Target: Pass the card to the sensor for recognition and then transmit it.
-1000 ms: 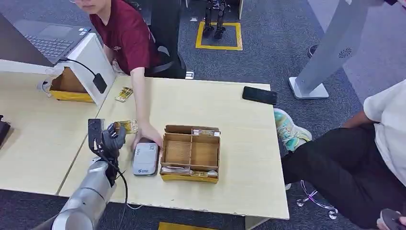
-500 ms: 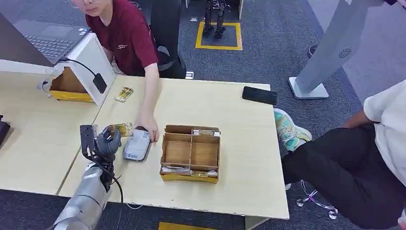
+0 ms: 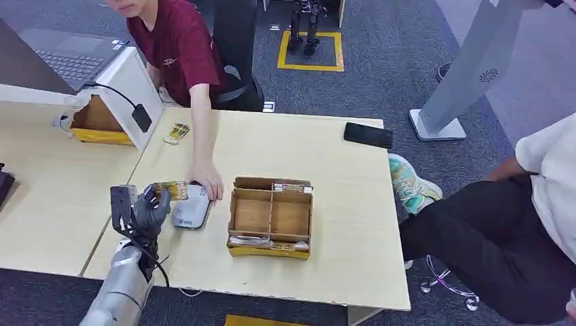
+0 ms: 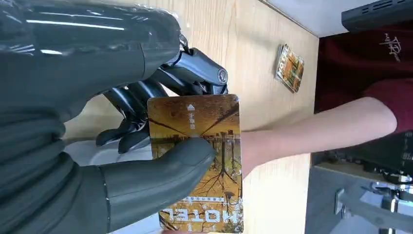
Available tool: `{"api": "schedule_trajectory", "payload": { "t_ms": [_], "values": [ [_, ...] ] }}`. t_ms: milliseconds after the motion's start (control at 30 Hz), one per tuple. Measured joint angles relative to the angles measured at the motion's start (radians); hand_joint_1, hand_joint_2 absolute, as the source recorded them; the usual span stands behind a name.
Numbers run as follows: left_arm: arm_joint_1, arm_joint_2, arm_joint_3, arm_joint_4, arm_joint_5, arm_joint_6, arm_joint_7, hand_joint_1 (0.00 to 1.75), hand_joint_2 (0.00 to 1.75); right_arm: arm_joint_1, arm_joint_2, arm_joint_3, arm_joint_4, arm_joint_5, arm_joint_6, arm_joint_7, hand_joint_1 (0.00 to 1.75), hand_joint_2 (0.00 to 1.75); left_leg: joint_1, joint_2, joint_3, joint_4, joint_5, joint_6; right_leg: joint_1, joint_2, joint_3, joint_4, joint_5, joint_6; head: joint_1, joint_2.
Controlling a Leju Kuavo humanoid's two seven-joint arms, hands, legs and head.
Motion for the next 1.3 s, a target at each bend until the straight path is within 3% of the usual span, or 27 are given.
{"api": "schedule_trajectory", "payload": {
  "t_ms": [133,233,700,967,1300],
  "values": [
    [0.026,-0.007,-0.029,-0.042,0.004,0.018,0.005,1.75,1.75,0.0,0.0,0.0,0.0,-0.003,-0.003,0.0,0.0,0.0,0.0,0.0,0.0,0.0,0.0,0.0,0.0,0.0,0.0,0.0,0.0,0.0,0.0,0.0],
    [0.036,-0.01,-0.053,-0.063,-0.02,0.075,0.013,1.75,1.75,0.0,0.0,0.0,0.0,-0.003,-0.005,0.0,0.0,0.0,0.0,0.0,0.0,0.0,0.0,0.0,0.0,0.0,0.0,0.0,0.0,0.0,0.0,0.0],
    [0.041,-0.012,-0.089,-0.072,-0.086,0.188,0.01,1.75,1.75,0.0,0.001,0.0,0.0,0.002,-0.004,0.0,0.0,0.0,0.0,0.0,0.0,0.0,0.0,0.0,0.0,0.0,0.0,0.0,0.0,0.0,0.0,0.0],
    [0.053,-0.016,-0.123,-0.072,-0.137,0.229,0.01,1.75,1.75,0.001,0.001,0.0,0.0,0.002,-0.007,0.0,0.0,0.0,0.0,0.0,0.0,0.0,0.0,0.0,0.0,0.0,0.0,0.0,0.0,0.0,0.0,0.0],
    [0.073,-0.016,-0.147,-0.072,-0.155,0.214,0.008,1.75,1.75,0.001,0.001,0.005,0.0,0.003,-0.01,-0.002,0.0,0.0,0.0,0.0,0.0,0.0,0.0,0.0,0.0,0.0,0.0,0.0,0.0,0.0,0.0,0.0]
  ]
}}
